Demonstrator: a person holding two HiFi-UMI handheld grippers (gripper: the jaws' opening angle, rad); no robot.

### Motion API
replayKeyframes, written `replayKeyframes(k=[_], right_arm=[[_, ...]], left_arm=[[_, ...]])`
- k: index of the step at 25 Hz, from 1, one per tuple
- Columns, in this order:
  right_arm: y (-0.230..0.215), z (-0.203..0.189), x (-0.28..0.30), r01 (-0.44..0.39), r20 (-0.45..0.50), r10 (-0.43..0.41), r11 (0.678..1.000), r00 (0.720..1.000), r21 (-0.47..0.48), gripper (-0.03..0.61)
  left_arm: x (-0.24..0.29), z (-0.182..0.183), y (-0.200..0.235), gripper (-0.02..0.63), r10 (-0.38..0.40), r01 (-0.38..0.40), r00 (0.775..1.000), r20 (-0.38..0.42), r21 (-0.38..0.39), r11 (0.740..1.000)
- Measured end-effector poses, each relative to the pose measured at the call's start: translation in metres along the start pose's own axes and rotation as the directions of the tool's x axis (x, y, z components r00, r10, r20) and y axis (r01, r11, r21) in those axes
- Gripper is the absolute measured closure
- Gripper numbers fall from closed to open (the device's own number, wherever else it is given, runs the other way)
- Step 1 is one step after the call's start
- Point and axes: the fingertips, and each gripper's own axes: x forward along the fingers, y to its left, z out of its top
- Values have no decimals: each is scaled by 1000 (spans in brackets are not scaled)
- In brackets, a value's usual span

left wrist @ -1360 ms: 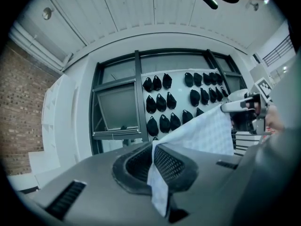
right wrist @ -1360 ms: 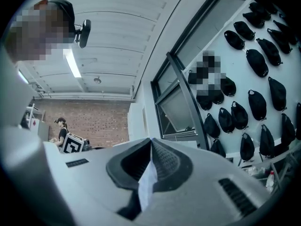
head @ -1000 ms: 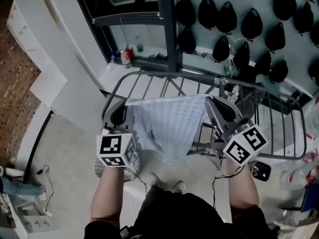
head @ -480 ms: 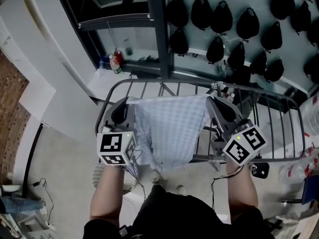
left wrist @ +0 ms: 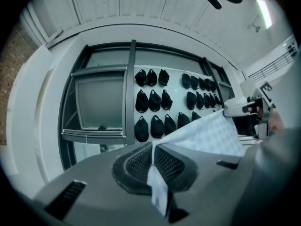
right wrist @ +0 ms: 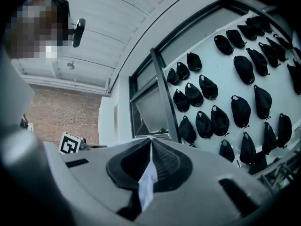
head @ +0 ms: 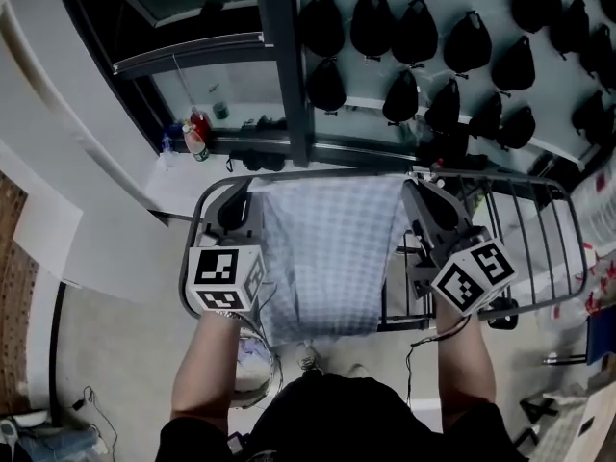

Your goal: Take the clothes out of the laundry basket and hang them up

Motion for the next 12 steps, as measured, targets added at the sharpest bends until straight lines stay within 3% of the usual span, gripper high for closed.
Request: replayKeyframes(k=[7,12], right_arm=[[-9,-10,31,89,0,-89,996,996,2,571],[-25,-21,46,115,-21,-114,993,993,15,571]], left_arm=[[40,-11,25,604,-77,77,997,-3,-19,997],[64,-21,30,604,-91,90,996,-23,-35,995]])
